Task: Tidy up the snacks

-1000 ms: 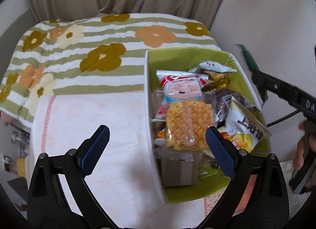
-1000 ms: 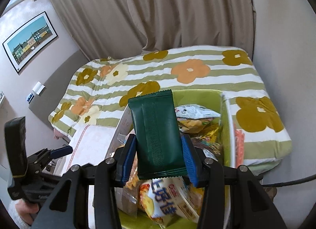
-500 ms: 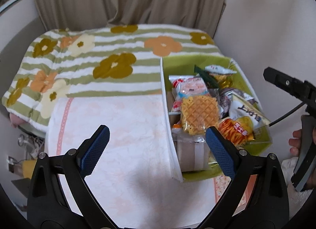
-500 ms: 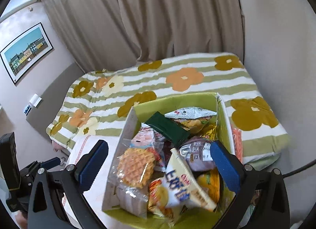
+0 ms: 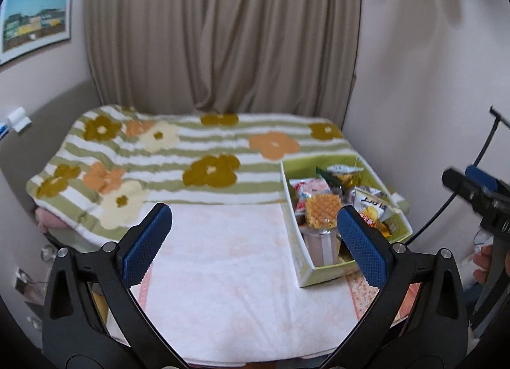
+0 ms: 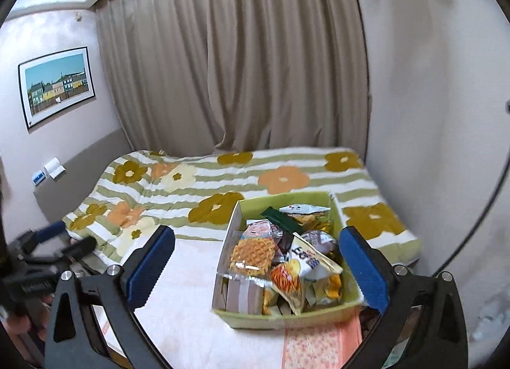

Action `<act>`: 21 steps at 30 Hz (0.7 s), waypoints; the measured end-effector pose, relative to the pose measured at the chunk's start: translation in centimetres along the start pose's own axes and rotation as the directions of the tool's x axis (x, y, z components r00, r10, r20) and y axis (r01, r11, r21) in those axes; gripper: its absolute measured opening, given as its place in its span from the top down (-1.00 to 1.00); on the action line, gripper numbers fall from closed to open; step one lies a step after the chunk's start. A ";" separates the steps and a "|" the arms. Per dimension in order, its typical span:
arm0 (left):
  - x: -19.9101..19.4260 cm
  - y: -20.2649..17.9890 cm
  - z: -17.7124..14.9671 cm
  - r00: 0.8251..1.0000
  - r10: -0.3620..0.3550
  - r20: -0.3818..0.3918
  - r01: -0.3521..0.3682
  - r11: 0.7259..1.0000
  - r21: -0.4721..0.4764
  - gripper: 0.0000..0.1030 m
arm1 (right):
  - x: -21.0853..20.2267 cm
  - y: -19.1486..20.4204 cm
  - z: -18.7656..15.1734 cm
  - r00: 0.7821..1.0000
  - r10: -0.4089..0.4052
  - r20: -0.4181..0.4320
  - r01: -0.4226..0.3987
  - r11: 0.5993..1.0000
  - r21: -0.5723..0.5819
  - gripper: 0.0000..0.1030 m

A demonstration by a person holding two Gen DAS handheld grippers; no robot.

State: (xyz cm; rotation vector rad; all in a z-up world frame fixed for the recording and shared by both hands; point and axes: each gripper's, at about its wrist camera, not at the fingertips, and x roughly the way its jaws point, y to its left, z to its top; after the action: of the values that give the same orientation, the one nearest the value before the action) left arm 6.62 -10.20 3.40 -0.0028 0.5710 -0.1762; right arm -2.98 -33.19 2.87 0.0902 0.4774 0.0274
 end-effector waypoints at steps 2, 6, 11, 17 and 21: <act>-2.3 0.7 -0.8 1.000 0.007 0.028 -0.007 1.000 0.018 -1.00 | -1.9 1.3 -1.1 1.000 -0.024 0.014 0.024 1.000 -0.014 -0.99; -5.3 1.4 -2.7 0.997 0.055 0.050 -0.058 0.996 0.062 -0.99 | -4.2 3.1 -3.2 0.999 -0.052 0.017 0.052 0.999 -0.013 -0.99; -8.1 2.6 -4.9 0.996 0.054 0.070 -0.058 0.996 0.068 -0.99 | -5.9 4.3 -5.1 0.997 -0.082 0.017 0.081 0.997 0.005 -0.99; -9.8 3.1 -6.0 0.995 0.030 0.098 -0.034 0.998 0.043 -0.99 | -7.3 5.0 -6.1 0.994 -0.099 0.037 0.099 0.995 0.017 -0.99; -10.2 3.2 -6.1 0.995 0.025 0.101 -0.029 0.999 0.040 -0.99 | -7.6 5.1 -6.2 0.994 -0.104 0.039 0.103 0.994 0.020 -0.99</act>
State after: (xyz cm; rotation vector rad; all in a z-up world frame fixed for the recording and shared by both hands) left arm -4.54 -5.08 3.54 0.0364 0.4662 -0.1609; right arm -12.63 -28.01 1.36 0.0834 0.4423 -0.0805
